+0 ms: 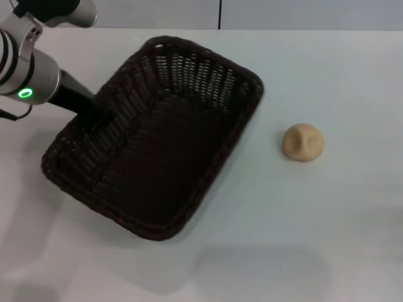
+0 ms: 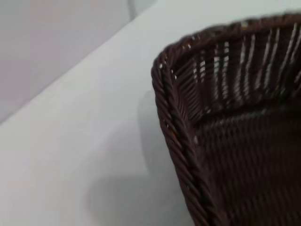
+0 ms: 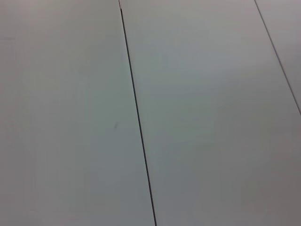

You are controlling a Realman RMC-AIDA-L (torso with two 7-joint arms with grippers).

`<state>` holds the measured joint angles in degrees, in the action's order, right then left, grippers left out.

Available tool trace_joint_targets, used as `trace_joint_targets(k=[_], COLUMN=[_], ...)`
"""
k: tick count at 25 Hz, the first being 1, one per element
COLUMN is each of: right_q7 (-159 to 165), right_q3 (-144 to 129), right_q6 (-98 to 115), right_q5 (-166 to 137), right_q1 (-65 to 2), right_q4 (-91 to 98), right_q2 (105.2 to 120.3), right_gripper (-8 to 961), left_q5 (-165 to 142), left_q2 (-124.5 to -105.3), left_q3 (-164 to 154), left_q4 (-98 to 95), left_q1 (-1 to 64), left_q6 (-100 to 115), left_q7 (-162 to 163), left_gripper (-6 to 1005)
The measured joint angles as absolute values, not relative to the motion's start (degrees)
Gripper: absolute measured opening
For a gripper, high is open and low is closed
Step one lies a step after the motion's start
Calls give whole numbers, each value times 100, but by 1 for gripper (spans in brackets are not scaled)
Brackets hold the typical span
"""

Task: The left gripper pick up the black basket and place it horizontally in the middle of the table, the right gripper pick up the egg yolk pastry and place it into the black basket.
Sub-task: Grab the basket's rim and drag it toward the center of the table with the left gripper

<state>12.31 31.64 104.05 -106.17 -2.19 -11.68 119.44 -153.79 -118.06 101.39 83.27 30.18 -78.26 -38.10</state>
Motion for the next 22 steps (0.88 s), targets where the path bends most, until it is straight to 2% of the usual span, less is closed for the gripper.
trace_joint_targets(k=[22], right_q7=[1230], right_q3=[3164], right_q6=[10733], right_q5=[-10617], right_q1=[-158], right_q4=[-1222], right_q2=[11944], right_gripper=[845], left_q5=[-14583], left_q2=[-11778], left_q3=[11351], left_q4=[8353], left_q1=[4181], left_q6=[-8907], left_q7=[-5355], left_gripper=[203])
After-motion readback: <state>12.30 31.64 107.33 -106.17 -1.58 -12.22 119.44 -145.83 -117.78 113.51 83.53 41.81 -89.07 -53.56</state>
